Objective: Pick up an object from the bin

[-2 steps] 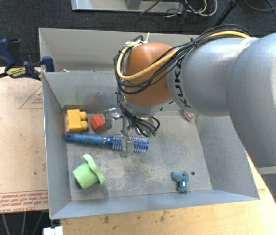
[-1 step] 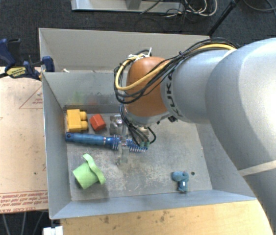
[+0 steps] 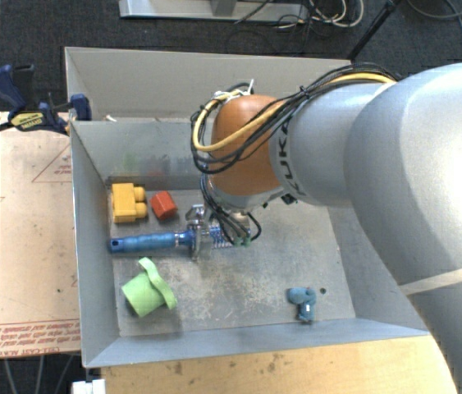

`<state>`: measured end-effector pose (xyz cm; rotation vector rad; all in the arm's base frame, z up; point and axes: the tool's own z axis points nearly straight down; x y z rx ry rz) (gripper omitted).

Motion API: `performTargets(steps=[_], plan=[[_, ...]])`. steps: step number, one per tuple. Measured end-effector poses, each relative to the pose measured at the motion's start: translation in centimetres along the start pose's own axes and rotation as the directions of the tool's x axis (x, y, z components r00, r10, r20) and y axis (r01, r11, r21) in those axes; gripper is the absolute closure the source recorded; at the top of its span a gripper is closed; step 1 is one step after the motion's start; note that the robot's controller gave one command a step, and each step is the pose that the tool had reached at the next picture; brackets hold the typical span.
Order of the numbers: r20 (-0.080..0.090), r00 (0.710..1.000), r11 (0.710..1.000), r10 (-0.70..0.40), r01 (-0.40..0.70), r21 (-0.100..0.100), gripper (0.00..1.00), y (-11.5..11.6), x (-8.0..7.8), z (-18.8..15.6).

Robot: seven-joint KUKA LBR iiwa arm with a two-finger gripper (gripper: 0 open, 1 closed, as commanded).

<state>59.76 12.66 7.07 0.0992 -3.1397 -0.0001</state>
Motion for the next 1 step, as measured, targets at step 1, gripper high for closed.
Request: performTargets(steps=[1], plan=[[0.01, 1.0, 1.0, -0.018, 0.018, 0.0, 1.0, -1.55, 1.36, -16.49]])
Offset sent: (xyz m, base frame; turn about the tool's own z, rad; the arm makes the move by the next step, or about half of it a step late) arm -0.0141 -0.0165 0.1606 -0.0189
